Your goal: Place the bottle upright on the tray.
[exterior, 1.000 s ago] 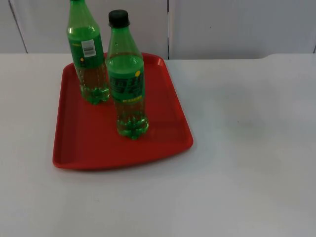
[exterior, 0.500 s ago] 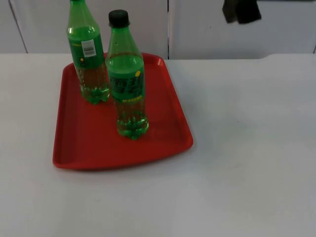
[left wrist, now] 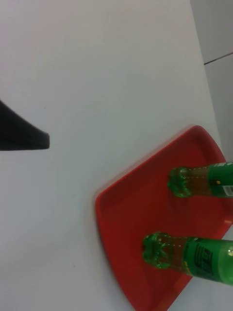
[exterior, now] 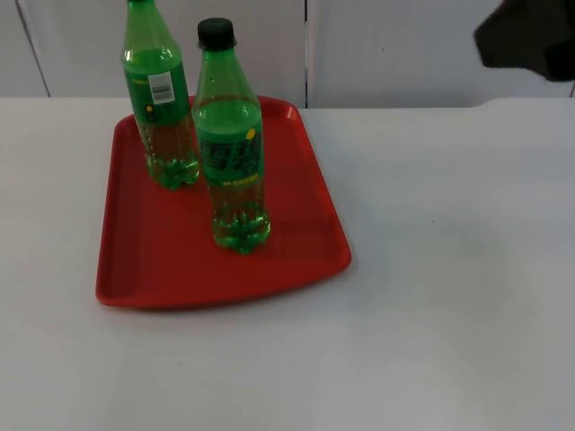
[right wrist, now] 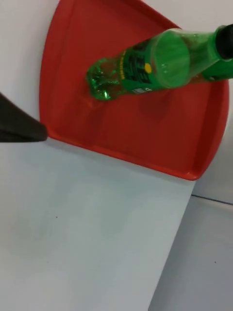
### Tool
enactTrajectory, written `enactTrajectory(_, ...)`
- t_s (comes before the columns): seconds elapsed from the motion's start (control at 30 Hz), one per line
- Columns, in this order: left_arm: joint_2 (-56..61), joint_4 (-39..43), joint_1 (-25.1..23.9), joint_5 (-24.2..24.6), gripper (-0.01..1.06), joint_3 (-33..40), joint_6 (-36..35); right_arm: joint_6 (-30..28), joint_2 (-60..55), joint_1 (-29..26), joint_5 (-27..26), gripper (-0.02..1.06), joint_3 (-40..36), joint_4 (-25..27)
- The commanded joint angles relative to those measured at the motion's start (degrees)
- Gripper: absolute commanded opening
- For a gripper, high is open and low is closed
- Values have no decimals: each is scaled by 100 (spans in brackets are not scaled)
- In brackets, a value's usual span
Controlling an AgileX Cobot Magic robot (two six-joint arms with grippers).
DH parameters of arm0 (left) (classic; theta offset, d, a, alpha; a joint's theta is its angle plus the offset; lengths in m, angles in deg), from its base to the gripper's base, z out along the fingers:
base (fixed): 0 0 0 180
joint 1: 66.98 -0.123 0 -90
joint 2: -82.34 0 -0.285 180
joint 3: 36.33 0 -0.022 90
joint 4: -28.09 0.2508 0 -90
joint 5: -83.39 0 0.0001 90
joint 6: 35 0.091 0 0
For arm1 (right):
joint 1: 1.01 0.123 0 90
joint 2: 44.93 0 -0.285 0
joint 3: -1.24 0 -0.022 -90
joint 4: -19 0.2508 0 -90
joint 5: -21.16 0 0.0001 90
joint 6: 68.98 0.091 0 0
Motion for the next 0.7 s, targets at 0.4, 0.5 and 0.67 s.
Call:
enactTrajectory(0.4, 15, 12, 18, -43, 105, 28, -9, -214, 2623, 38, 513, 105, -962, 10)
enactTrajectory(0.5, 15, 12, 18, -43, 105, 28, -9, -214, 3117, 38, 652, 105, -1056, 145)
enactTrajectory(0.67, 15, 12, 18, -43, 105, 28, -9, -431, 3998, 38, 723, 105, -1291, 428)
